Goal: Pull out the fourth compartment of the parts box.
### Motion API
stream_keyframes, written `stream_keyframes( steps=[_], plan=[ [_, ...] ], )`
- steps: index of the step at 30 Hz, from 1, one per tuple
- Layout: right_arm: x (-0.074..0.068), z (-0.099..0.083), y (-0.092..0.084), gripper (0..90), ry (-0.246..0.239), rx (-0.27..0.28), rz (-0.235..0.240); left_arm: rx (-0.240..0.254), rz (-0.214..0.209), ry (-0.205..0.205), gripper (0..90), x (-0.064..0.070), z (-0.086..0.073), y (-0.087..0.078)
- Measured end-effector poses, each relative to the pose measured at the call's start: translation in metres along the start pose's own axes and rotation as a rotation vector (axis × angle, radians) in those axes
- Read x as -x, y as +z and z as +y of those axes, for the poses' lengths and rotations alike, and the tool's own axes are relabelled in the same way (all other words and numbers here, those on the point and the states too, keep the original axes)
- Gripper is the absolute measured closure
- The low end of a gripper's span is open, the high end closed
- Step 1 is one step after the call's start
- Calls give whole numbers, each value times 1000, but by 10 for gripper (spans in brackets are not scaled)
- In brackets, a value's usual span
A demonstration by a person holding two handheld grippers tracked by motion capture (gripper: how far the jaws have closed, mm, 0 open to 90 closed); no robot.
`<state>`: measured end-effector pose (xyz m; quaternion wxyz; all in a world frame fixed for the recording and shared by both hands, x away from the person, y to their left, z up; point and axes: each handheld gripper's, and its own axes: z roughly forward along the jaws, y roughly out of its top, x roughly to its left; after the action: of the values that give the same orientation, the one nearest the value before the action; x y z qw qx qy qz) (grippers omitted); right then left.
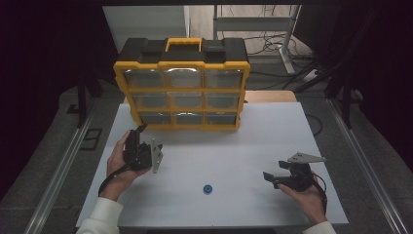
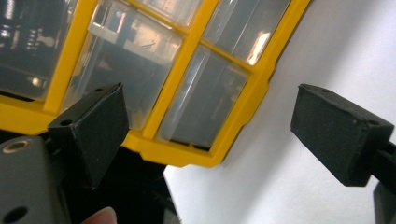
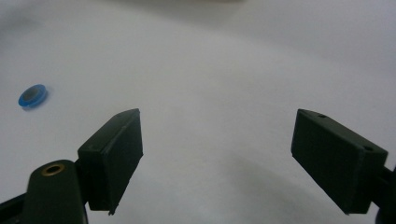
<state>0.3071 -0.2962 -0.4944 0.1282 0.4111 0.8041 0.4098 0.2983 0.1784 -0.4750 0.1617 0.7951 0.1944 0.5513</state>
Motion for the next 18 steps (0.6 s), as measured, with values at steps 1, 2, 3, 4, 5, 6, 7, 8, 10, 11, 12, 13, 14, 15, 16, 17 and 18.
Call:
stream_keyframes(
  steps=[1, 2, 3, 4, 5, 6, 7, 8, 10, 11, 12, 13, 14, 15, 16, 17, 18],
  plan=[
    [0, 0, 1, 171, -2, -1, 1, -7, 1, 8, 119, -1, 0, 0],
    [-1, 1, 1, 171, -1, -1, 3, -7, 2, 6, 119, -3, 0, 0],
    [-1, 2, 2, 170, -3, -2, 5, -2, 3, -8, 119, -4, 0, 1],
    [-1, 2, 3, 170, -5, -2, 8, -11, 4, 0, 119, -6, -1, 1],
    [-1, 2, 3, 171, -7, -1, 9, -9, 7, -6, 118, -7, -1, 2],
    [-2, 3, 4, 170, -8, -1, 11, -20, 9, 2, 116, -9, -1, 3],
    [-2, 3, 4, 170, -11, -1, 13, -24, 12, 4, 115, -11, -1, 4],
    [-2, 4, 4, 170, -11, 0, 15, -25, 13, 0, 115, -12, -2, 5],
    [-3, 4, 4, 170, -13, 4, 18, -31, 11, 0, 115, -15, -2, 8],
    [-2, 4, 5, 171, -13, 3, 21, -31, 5, -5, 116, -17, -2, 9],
    [-2, 4, 5, 170, -13, 3, 22, -29, -4, -10, 118, -18, -1, 11],
    [-2, 4, 5, 171, -14, 5, 23, -28, -5, -12, 116, -19, -1, 12],
    [-3, 4, 4, 171, -14, 7, 23, -38, -2, 2, 114, -21, 0, 13],
    [-3, 4, 4, 171, -14, 10, 24, -29, -1, -6, 109, -21, 0, 14],
    [-2, 4, 4, 171, -14, 12, 24, -30, -1, -9, 109, -23, 1, 15],
    [-2, 4, 4, 171, -14, 14, 23, -36, -1, -3, 107, -24, 2, 16],
    [-2, 4, 3, 171, -15, 13, 23, -36, -1, -1, 107, -25, 2, 16]
  ],
)
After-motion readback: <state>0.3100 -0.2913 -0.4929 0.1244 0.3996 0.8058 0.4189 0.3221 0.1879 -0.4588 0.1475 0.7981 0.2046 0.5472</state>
